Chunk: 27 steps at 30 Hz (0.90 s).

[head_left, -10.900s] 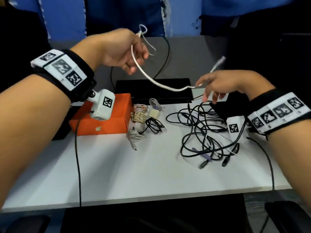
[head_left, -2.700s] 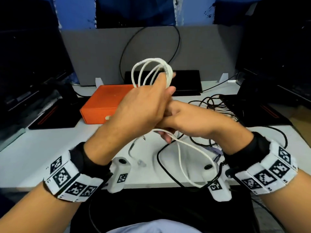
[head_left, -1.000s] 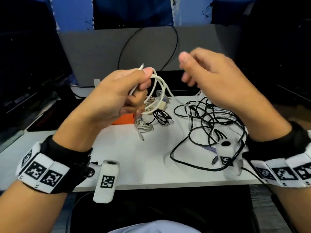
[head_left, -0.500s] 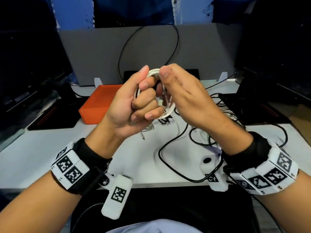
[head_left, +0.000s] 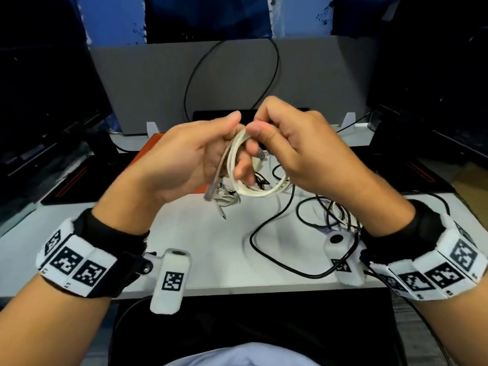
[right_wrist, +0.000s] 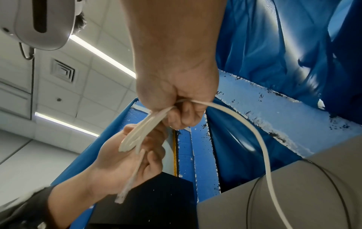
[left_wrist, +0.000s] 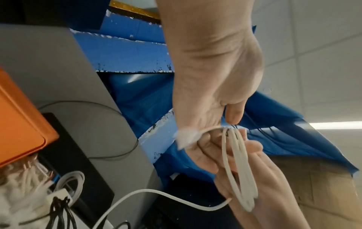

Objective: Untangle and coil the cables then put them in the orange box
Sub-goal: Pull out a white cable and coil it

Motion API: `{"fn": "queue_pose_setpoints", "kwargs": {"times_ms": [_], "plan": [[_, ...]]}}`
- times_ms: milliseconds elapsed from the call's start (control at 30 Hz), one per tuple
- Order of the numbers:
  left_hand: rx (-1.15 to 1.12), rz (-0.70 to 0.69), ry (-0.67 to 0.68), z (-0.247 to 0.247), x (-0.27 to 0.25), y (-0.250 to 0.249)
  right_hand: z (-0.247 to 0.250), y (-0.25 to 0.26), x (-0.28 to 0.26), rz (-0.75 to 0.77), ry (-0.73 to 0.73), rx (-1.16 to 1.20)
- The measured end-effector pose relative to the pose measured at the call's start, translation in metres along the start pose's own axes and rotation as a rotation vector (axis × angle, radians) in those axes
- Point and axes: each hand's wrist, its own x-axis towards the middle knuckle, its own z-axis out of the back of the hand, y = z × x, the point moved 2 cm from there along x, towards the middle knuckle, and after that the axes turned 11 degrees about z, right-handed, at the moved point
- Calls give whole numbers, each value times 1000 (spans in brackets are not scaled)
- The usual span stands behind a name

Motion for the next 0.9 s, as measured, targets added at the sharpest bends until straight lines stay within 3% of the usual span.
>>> {"fn": "queue_pose_setpoints", "kwargs": {"times_ms": [200, 433, 667, 800, 900], "plan": [[-417, 28, 307, -21, 1, 6, 3, 6, 2, 80, -26, -9], [-490, -131, 221, -30, 4, 0, 13, 0, 2, 164, -116, 68], [-592, -306, 285, -28, -4, -15, 17, -13, 5, 100, -203, 162], [-708, -514, 168, -5, -14, -34, 6, -31, 5, 18, -21, 121], [-613, -632, -148, 17, -15, -36, -20, -47, -1, -50, 204, 60]]}}
